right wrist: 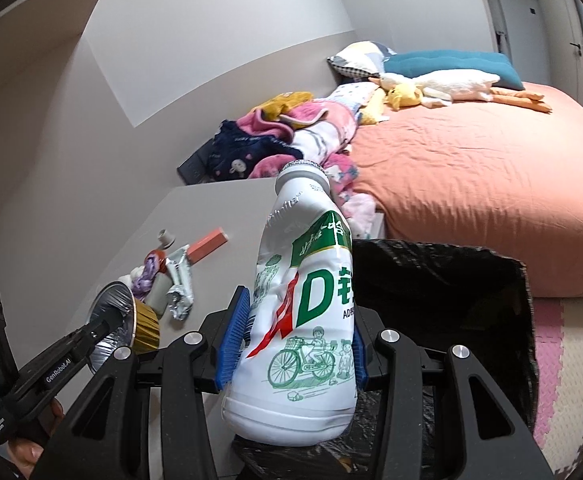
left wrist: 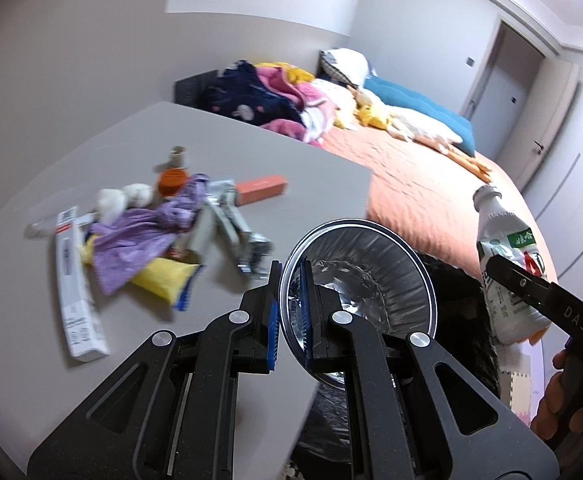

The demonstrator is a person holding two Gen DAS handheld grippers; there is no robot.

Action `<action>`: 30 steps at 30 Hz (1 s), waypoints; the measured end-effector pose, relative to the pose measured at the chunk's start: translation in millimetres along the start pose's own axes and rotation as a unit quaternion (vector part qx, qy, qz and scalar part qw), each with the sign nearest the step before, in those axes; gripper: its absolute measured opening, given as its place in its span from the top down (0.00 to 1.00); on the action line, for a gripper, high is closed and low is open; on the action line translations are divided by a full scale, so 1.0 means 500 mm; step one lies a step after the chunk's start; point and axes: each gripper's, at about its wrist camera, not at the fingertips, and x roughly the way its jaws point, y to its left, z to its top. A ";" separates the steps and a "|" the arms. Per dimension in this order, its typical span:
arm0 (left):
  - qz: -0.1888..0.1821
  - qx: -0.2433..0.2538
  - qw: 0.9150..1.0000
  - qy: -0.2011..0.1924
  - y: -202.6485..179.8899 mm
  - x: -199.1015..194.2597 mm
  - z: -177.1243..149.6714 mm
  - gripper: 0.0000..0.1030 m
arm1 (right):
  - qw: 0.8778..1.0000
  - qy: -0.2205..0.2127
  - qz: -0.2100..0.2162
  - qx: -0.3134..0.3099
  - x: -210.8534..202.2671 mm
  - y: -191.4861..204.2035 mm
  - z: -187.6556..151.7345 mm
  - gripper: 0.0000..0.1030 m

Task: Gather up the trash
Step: 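Carry the foil bowl and white bottle with both tools over the black trash bin, then open the left tool dropping the bowl while the right tool drops the bottle into the bin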

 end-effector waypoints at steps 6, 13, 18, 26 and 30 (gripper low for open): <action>-0.024 0.027 0.999 0.017 -0.067 0.030 -0.002 0.92 | 1.000 -0.006 -0.012 0.013 -0.019 -0.045 0.008 0.56; -0.056 0.062 0.995 0.058 -0.140 0.078 -0.016 0.24 | 0.998 -0.025 -0.052 0.028 -0.052 -0.096 0.021 0.24; -0.062 0.088 0.993 0.050 -0.183 0.085 -0.024 0.06 | 0.995 -0.057 -0.081 0.033 -0.079 -0.125 0.033 0.21; -0.058 0.097 0.993 0.043 -0.194 0.084 -0.018 0.06 | 0.994 -0.053 -0.080 0.044 -0.074 -0.149 0.032 0.21; -0.053 0.094 0.993 0.041 -0.187 0.081 -0.019 0.06 | 0.995 -0.051 -0.079 0.038 -0.068 -0.139 0.028 0.21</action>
